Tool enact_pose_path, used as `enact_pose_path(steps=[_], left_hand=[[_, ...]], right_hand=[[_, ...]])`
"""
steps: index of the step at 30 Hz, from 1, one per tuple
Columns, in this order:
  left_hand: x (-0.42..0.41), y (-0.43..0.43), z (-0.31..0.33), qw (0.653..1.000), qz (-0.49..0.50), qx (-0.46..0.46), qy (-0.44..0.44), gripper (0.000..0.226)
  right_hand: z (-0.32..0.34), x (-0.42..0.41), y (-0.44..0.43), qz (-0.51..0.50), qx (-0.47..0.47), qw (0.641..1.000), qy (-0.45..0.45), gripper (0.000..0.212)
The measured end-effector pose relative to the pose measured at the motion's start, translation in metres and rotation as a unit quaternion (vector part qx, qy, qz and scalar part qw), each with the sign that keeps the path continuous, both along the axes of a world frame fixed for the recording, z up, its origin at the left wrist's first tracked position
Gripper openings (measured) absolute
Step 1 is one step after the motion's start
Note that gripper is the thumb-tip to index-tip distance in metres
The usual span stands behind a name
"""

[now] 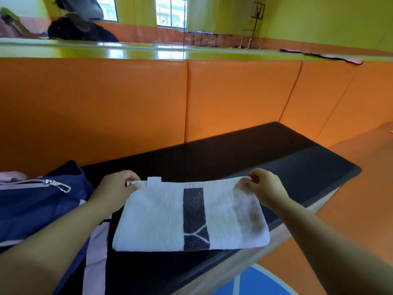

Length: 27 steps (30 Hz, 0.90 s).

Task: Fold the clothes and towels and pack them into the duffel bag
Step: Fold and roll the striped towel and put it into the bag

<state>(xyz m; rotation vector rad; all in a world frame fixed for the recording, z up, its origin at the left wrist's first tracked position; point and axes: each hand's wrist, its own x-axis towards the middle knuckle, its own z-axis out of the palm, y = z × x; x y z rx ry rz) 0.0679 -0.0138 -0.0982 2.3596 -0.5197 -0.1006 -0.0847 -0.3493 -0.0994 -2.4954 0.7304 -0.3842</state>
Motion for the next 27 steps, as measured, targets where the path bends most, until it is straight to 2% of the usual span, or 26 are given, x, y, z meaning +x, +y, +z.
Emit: enact_pose_path(steps=[6, 8, 10, 12, 15, 18, 20, 22, 27], left_hand=[[0.018, -0.011, -0.024, 0.998, 0.017, 0.049, 0.030, 0.009], [0.019, -0.014, -0.027, 0.995, 0.014, 0.094, -0.011, 0.007], [0.017, -0.017, -0.028, 0.990, 0.011, 0.125, -0.062, 0.028], [0.011, -0.020, -0.025, 0.991, -0.014, 0.102, -0.086, 0.038], [0.005, -0.025, -0.026, 0.983, -0.119, 0.098, -0.096, 0.037], [0.004, -0.025, -0.036, 0.967, -0.194, 0.148, -0.072, 0.037], [0.002, -0.022, -0.039, 0.964, -0.196, 0.175, -0.052, 0.037], [0.001, -0.020, -0.038, 0.960, -0.189, 0.201, -0.053, 0.038], [-0.010, -0.015, -0.033, 0.949, -0.169, 0.261, -0.061, 0.042]], right_hand=[[-0.022, 0.023, -0.004, -0.027, -0.003, 0.998, 0.062, 0.011], [-0.025, 0.024, 0.000, -0.036, -0.025, 0.997, 0.068, 0.012], [-0.027, 0.021, 0.006, -0.030, -0.066, 0.996, 0.051, 0.029], [-0.025, 0.013, 0.020, 0.008, -0.107, 0.994, 0.007, 0.038], [-0.016, -0.001, 0.055, 0.110, -0.111, 0.988, -0.007, 0.030], [-0.017, -0.016, 0.091, 0.196, -0.080, 0.975, 0.063, 0.028], [-0.021, -0.023, 0.106, 0.227, -0.138, 0.956, 0.127, 0.034], [-0.019, -0.026, 0.111, 0.227, -0.169, 0.944, 0.170, 0.038], [-0.016, -0.012, 0.100, 0.234, -0.143, 0.931, 0.241, 0.037]])
